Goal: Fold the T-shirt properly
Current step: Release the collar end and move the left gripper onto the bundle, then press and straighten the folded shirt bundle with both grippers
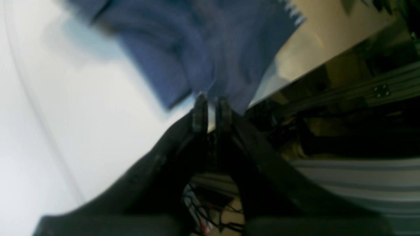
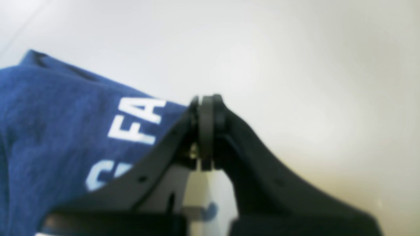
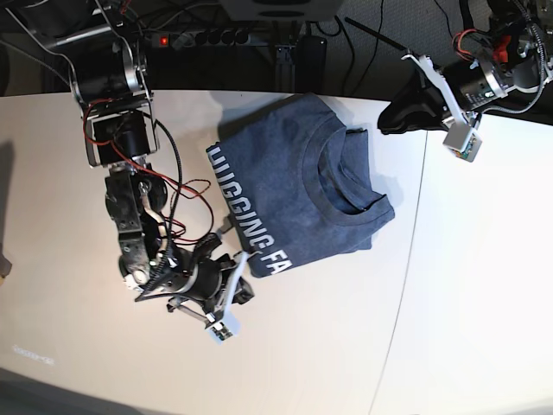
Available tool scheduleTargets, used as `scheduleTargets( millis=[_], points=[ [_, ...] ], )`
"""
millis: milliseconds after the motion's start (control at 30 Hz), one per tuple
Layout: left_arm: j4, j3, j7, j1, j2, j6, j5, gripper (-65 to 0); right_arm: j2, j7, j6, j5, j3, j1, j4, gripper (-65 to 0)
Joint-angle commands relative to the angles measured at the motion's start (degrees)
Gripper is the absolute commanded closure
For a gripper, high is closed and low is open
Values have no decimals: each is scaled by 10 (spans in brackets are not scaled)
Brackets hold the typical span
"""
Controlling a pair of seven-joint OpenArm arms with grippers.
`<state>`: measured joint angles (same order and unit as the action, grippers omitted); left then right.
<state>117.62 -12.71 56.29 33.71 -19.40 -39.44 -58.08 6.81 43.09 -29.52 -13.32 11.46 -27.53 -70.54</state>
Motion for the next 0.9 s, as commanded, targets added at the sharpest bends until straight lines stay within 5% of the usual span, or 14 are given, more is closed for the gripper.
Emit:
scheduleTargets(
  millis=[0, 333, 633, 867],
  points=[
    [8, 18, -18, 4, -4, -6, 3, -54, -2, -16, -7, -6, 12, -36, 7, 0],
    [0, 205, -79, -44, 23, -6, 155, -54, -22, -17, -8, 13, 123, -114, 132, 0],
    [-115, 214, -86, -116, 71, -6, 173, -54, -32, 0, -18, 17, 147, -110, 160, 0],
    [-213, 212, -85, -184, 70, -6, 217, -54, -28, 64, -18, -33, 147, -108, 160, 0]
  ],
)
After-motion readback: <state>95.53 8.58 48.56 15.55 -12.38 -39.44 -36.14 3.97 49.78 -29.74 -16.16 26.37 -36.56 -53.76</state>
